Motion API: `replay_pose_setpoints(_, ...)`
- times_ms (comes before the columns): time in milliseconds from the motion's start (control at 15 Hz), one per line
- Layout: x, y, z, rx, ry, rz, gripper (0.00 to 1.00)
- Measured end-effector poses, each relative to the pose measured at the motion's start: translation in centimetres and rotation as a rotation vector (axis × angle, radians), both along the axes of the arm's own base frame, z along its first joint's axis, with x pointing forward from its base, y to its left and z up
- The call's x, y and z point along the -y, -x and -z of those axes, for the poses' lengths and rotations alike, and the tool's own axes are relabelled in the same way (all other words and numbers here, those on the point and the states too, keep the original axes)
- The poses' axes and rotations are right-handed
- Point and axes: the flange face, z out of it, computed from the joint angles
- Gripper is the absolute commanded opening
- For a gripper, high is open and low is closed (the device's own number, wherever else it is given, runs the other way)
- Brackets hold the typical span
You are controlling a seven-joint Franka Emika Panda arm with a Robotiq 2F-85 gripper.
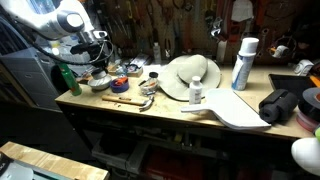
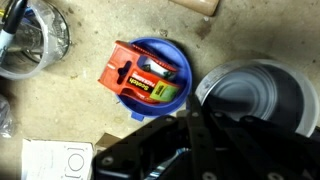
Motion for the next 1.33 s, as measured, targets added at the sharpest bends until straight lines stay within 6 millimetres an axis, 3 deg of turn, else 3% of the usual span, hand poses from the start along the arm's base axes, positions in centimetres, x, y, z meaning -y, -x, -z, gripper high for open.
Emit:
replay_pose_setpoints(400,-3.8,-0.4,2.8,-0.007,0.039,-0.080,0.01)
replay_pose_setpoints(1333,-6.1,-1.0,5.1,0.029,0.206,-0.200,0.01)
